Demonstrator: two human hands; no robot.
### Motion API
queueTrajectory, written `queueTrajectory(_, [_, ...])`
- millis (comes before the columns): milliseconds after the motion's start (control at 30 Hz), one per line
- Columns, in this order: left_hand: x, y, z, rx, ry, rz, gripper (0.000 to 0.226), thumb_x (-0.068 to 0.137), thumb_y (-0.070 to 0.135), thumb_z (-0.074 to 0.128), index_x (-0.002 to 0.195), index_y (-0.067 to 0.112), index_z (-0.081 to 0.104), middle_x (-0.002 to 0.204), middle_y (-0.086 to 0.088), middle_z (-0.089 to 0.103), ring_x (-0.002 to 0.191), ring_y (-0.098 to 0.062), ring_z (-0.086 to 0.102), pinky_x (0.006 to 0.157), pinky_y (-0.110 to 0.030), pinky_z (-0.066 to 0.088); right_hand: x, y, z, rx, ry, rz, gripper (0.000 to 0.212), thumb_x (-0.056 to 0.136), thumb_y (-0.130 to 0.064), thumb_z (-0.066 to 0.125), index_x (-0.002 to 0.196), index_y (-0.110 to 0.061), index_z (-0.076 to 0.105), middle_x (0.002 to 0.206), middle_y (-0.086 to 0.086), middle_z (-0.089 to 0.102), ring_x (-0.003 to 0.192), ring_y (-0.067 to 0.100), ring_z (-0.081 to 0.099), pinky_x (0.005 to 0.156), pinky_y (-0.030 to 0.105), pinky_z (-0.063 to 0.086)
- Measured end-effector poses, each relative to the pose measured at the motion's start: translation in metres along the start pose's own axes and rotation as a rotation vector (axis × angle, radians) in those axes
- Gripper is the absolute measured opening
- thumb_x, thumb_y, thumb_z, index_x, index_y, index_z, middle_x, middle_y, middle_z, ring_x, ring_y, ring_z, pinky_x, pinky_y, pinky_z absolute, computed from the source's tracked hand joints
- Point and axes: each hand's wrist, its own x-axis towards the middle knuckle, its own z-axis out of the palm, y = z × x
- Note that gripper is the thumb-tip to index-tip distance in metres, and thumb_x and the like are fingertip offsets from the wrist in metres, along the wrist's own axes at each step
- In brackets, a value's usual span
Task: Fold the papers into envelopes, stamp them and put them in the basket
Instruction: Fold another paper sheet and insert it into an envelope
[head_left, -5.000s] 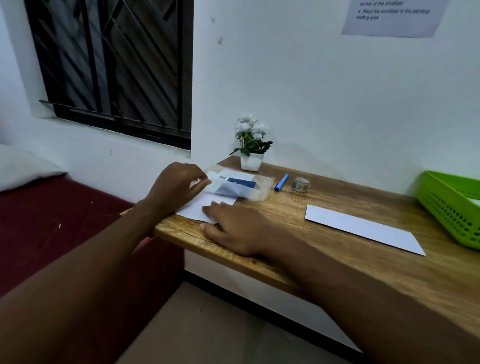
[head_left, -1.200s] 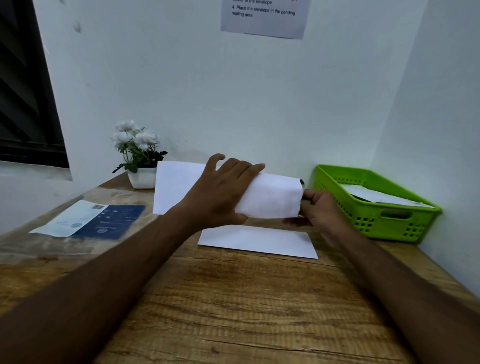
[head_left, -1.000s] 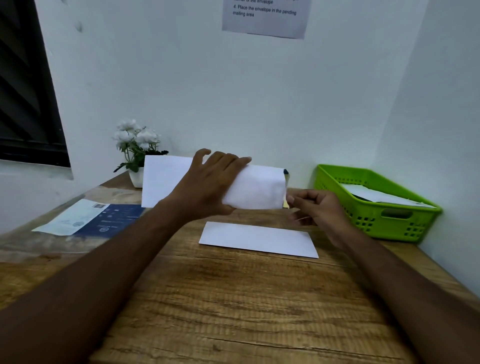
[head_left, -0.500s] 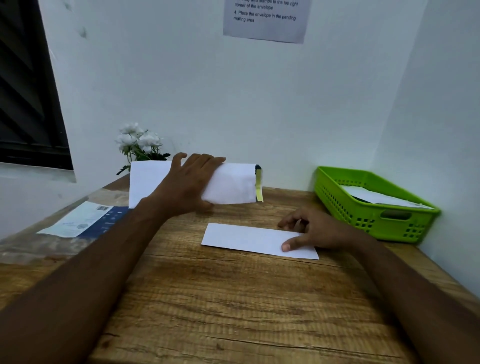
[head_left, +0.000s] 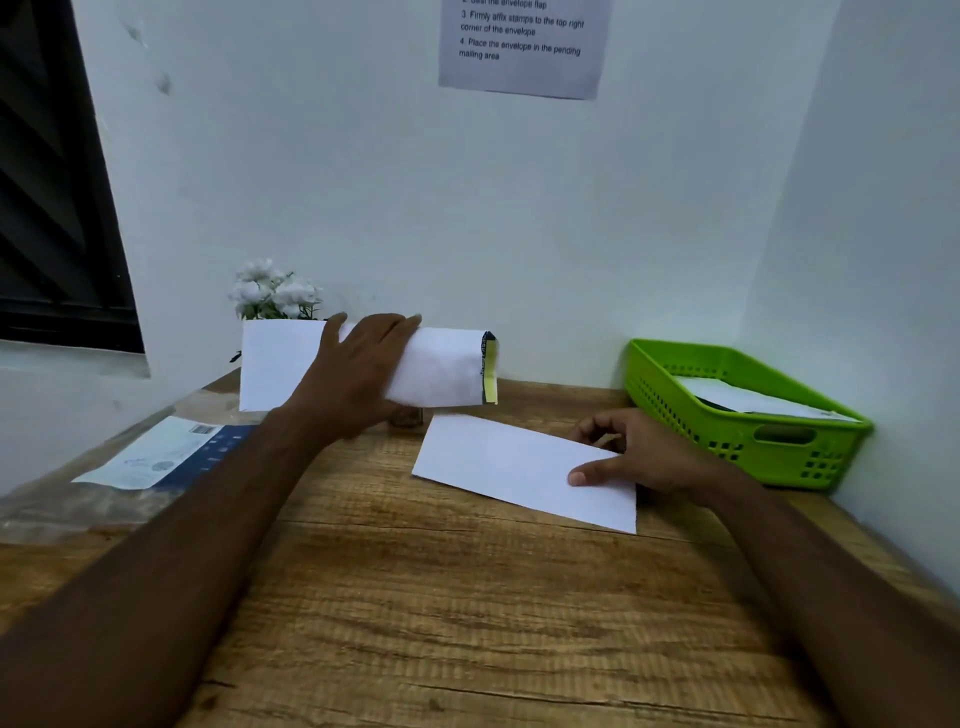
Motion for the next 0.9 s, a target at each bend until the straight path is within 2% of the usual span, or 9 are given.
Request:
queueTrajectory(67, [-0.001, -0.004, -0.002, -0.003, 0.019, -0.034, 0.085, 0.069, 0.050, 0.056, 0.141, 0.008, 0.038, 0.135, -0.012, 0.049, 0.128, -0.027, 0.042, 0.104, -0.059, 0.025, -0.001, 0.000, -0.004, 0.050, 0.020, -0.004, 0.036, 0.067, -0.015, 0.088, 0.097, -0.014, 0.070, 0.102, 0.008, 0.072, 0.089, 0.014, 0.065, 0.079, 0.032, 0.052])
queueTrajectory(100, [-0.002, -0.008, -0.002, -0.003, 0.033, -0.044, 0.084, 0.069, 0.048, 0.057, 0.140, 0.007, 0.040, 0.134, -0.013, 0.050, 0.126, -0.028, 0.043, 0.103, -0.059, 0.027, -0.002, 0.000, -0.005, 0.088, 0.030, -0.004, 0.034, 0.068, -0.014, 0.087, 0.097, -0.014, 0.070, 0.100, 0.007, 0.073, 0.087, 0.013, 0.066, 0.078, 0.031, 0.052])
queueTrajectory(200, [-0.005, -0.019, 0.001, 0.015, 0.062, -0.082, 0.086, 0.065, 0.031, 0.080, 0.138, 0.006, 0.042, 0.134, -0.015, 0.051, 0.125, -0.032, 0.045, 0.102, -0.059, 0.029, -0.006, -0.005, -0.009, 0.198, 0.100, -0.050, 0.029, 0.070, -0.009, 0.083, 0.095, -0.014, 0.069, 0.090, 0.000, 0.071, 0.074, 0.003, 0.065, 0.065, 0.020, 0.051])
queueTrajectory(400, [-0.009, -0.028, 0.002, 0.012, 0.062, -0.125, 0.087, 0.066, 0.028, 0.082, 0.139, 0.006, 0.040, 0.136, -0.015, 0.050, 0.128, -0.031, 0.043, 0.103, -0.059, 0.026, -0.006, -0.009, -0.016, 0.542, 0.348, -0.163, 0.037, 0.058, -0.020, 0.084, 0.091, -0.019, 0.069, 0.092, -0.001, 0.075, 0.079, 0.015, 0.069, 0.066, 0.026, 0.056])
queueTrajectory(567, [-0.007, -0.026, 0.002, 0.002, 0.071, -0.111, 0.088, 0.066, 0.026, 0.082, 0.140, 0.008, 0.039, 0.137, -0.015, 0.048, 0.129, -0.031, 0.041, 0.104, -0.059, 0.025, -0.006, -0.009, -0.016, 0.563, 0.426, -0.166, 0.030, 0.064, -0.017, 0.082, 0.091, -0.021, 0.070, 0.091, -0.003, 0.075, 0.080, 0.013, 0.070, 0.063, 0.024, 0.055])
queueTrajectory(667, [-0.005, -0.024, 0.000, 0.010, 0.101, -0.087, 0.088, 0.063, 0.023, 0.083, 0.139, 0.007, 0.040, 0.136, -0.016, 0.049, 0.127, -0.032, 0.043, 0.104, -0.058, 0.026, -0.006, -0.007, -0.015, 0.530, 0.425, -0.131, 0.033, 0.065, -0.016, 0.082, 0.096, -0.016, 0.070, 0.099, 0.005, 0.074, 0.084, 0.019, 0.070, 0.070, 0.032, 0.055])
queueTrajectory(800, [-0.002, -0.020, 0.002, 0.021, 0.117, -0.068, 0.092, 0.059, 0.022, 0.085, 0.139, 0.008, 0.040, 0.135, -0.014, 0.049, 0.127, -0.029, 0.044, 0.102, -0.058, 0.028, -0.007, -0.009, -0.015, 0.496, 0.375, -0.099, 0.037, 0.059, -0.019, 0.085, 0.094, -0.017, 0.073, 0.099, 0.007, 0.075, 0.087, 0.023, 0.070, 0.079, 0.040, 0.054])
queueTrajectory(900, [-0.001, -0.017, 0.004, 0.022, 0.131, -0.044, 0.092, 0.057, 0.019, 0.083, 0.138, 0.008, 0.041, 0.135, -0.012, 0.050, 0.127, -0.024, 0.040, 0.101, -0.059, 0.028, -0.008, -0.011, -0.015, 0.463, 0.373, -0.101, 0.035, 0.062, -0.014, 0.085, 0.095, -0.018, 0.074, 0.096, 0.007, 0.076, 0.084, 0.022, 0.070, 0.073, 0.035, 0.055])
